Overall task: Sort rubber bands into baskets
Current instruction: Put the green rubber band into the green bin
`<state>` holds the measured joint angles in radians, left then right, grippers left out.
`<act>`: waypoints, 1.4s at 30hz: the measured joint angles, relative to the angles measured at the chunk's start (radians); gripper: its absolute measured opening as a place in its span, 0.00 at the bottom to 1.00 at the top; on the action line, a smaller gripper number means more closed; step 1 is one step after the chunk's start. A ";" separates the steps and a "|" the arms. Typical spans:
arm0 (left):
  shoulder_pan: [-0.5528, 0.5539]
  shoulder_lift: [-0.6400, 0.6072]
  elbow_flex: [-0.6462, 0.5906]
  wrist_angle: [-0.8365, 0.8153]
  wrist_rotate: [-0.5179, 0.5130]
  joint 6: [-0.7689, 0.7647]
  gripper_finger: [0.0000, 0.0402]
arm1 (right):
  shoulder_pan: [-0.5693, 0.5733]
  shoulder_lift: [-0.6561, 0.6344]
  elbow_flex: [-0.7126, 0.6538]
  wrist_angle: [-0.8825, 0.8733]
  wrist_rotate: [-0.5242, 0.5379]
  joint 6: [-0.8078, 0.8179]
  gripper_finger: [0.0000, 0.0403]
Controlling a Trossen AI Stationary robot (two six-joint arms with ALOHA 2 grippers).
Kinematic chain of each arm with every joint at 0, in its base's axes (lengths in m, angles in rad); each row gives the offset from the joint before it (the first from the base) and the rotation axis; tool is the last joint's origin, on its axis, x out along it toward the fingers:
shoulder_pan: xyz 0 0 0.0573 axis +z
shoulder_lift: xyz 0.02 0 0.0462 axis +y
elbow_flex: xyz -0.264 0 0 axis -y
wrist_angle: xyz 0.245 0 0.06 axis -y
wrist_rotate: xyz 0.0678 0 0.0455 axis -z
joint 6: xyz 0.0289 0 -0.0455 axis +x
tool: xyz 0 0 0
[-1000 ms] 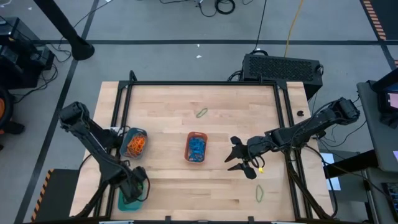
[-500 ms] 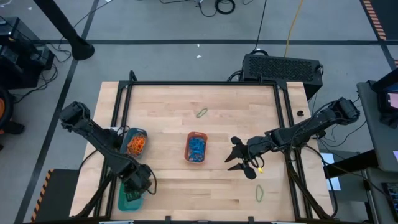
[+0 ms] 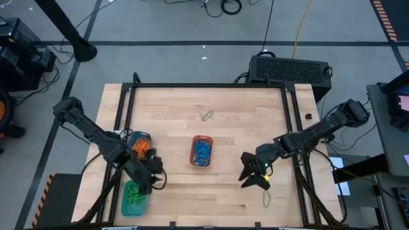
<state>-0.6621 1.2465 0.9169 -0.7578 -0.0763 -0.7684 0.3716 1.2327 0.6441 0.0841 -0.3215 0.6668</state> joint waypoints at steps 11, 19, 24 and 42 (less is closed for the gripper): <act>0.093 -0.010 -0.171 0.717 -0.314 0.876 0.34 | 0.202 0.000 0.000 -0.301 0.104 0.789 0.44; 0.257 -0.010 -0.332 1.209 -0.019 1.116 0.34 | 0.327 0.000 0.001 -0.364 0.206 1.202 0.44; 0.322 -0.010 -0.350 1.252 0.092 1.123 0.34 | 0.390 0.004 0.001 -0.488 0.236 1.340 0.44; 0.381 -0.010 -0.350 1.246 0.196 1.117 0.34 | 0.475 0.269 0.006 -0.483 0.261 1.397 0.44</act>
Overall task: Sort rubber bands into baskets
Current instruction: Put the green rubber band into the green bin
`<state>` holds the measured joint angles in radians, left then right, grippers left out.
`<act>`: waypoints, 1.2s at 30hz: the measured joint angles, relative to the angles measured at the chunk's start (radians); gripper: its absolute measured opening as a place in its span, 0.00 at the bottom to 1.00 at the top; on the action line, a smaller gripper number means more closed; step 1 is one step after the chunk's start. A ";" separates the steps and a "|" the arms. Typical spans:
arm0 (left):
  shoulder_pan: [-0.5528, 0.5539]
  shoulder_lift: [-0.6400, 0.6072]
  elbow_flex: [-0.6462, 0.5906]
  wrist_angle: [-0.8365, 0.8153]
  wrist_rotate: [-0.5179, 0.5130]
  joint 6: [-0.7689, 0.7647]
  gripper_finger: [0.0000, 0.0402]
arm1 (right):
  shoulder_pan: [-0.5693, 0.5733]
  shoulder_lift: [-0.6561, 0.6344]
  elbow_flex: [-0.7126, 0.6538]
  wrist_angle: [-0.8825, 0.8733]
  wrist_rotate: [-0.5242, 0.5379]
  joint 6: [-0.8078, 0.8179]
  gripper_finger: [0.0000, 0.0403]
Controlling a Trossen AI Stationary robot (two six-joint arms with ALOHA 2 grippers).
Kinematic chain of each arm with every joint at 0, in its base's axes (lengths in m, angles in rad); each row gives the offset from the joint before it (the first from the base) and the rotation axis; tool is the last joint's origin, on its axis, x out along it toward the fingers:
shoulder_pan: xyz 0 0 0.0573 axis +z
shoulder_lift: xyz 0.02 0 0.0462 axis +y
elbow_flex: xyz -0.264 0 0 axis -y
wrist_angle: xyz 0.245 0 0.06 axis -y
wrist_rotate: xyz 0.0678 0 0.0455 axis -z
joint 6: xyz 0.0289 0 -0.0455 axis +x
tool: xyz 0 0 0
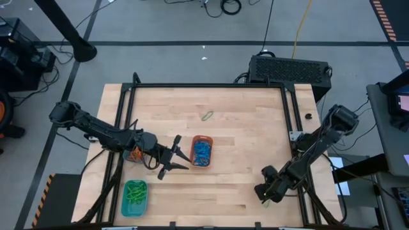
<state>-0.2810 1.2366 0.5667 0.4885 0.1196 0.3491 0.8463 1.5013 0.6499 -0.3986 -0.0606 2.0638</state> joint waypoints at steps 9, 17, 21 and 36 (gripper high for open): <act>0.000 0.000 0.000 -0.017 0.000 -0.002 0.34 | 0.000 0.080 0.036 0.044 0.000 -0.012 0.30; -0.001 0.000 0.000 -0.029 0.000 -0.004 0.34 | -0.007 0.095 0.050 0.020 0.006 -0.117 0.02; -0.001 0.006 0.000 -0.020 0.002 -0.030 0.34 | -0.030 0.023 0.041 0.002 0.045 -0.182 0.01; 0.012 0.400 0.032 0.656 0.048 -0.261 0.34 | -0.159 -0.203 0.043 0.349 0.643 -1.032 0.00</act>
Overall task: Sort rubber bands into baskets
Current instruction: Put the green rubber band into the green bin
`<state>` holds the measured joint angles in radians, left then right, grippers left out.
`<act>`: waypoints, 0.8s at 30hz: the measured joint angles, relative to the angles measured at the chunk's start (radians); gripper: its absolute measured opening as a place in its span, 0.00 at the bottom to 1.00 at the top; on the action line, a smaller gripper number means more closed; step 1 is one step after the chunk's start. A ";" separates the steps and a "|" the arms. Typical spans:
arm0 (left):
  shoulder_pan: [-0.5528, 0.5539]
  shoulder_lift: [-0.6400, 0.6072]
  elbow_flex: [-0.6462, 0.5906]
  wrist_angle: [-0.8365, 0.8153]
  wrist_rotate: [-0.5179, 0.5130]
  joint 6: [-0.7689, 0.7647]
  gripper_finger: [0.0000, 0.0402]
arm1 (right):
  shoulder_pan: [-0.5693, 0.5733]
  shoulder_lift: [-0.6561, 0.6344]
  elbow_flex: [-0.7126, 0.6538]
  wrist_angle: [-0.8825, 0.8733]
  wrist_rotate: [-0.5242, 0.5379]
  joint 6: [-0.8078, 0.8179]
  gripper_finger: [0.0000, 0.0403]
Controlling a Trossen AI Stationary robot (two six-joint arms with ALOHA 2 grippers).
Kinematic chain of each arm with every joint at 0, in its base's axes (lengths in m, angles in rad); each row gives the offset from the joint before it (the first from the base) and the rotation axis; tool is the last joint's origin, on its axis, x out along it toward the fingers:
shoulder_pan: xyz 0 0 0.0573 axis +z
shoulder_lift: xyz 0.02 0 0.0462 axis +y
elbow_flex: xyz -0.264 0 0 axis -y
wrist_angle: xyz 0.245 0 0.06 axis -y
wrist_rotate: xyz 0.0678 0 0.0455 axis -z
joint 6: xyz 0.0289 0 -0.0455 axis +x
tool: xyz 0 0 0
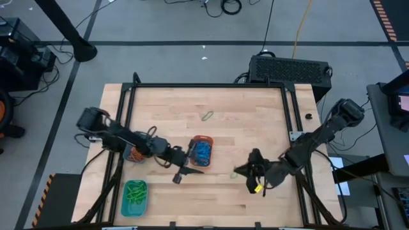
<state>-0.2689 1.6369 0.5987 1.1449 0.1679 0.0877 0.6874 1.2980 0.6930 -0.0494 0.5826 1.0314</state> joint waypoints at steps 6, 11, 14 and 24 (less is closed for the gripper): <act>0.022 0.159 0.108 0.040 -0.001 -0.109 0.34 | -0.078 0.001 0.002 0.252 0.021 -0.355 0.00; 0.033 0.249 0.177 0.020 -0.001 -0.169 0.34 | -0.123 0.008 0.002 0.333 0.020 -0.487 0.00; 0.040 0.286 0.212 0.020 -0.001 -0.188 0.34 | -0.150 0.011 0.002 0.334 0.020 -0.504 0.00; 0.046 0.307 0.230 0.020 -0.050 -0.188 0.34 | -0.184 0.015 0.003 0.323 -0.012 -0.498 0.00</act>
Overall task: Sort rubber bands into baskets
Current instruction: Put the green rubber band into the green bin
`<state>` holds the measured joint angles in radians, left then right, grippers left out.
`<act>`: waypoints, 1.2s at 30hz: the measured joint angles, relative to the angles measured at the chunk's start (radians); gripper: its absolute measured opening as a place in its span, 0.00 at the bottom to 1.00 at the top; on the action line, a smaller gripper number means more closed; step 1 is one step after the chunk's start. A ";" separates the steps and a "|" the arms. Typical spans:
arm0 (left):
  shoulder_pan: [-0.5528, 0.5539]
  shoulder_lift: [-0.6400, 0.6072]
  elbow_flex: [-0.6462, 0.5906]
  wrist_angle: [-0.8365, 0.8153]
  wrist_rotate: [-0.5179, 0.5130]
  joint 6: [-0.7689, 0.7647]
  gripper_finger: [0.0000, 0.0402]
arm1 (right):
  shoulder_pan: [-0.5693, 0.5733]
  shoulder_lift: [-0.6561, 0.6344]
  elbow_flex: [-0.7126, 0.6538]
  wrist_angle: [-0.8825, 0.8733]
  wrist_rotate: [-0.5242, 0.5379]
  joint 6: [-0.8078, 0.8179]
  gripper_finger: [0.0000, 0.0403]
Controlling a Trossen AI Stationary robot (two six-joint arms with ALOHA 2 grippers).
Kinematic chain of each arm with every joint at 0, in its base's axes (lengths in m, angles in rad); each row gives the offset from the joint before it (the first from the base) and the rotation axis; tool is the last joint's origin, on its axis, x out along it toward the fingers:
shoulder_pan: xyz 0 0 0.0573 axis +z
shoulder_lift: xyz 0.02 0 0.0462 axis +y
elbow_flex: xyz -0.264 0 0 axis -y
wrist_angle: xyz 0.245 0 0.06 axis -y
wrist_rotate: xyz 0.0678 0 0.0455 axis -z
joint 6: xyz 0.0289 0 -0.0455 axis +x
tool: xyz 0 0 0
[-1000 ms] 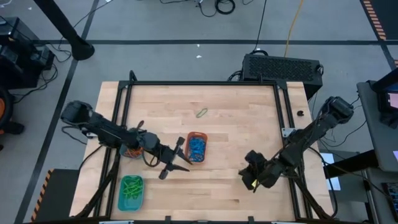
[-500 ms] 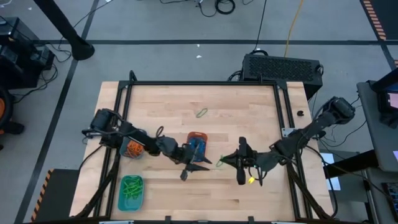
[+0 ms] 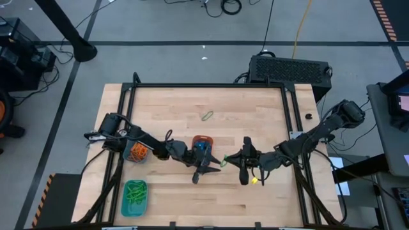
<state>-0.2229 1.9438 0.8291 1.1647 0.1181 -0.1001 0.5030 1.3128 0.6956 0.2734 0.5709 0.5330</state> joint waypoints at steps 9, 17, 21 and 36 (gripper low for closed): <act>0.001 0.000 0.000 0.005 -0.015 0.001 0.34 | -0.014 0.000 0.000 0.002 0.007 -0.003 0.00; 0.001 0.000 0.012 0.003 -0.018 0.003 0.23 | -0.026 0.000 0.000 0.004 0.006 -0.047 0.00; 0.001 0.000 0.016 0.002 -0.018 0.024 0.05 | -0.026 0.000 0.000 0.007 0.000 -0.054 0.00; 0.001 0.000 0.016 -0.010 -0.041 0.057 0.00 | -0.024 -0.002 0.001 0.007 -0.054 -0.111 0.25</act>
<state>-0.2218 1.9437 0.8452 1.1545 0.0769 -0.0433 0.4793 1.3113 0.6964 0.2806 0.5171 0.4223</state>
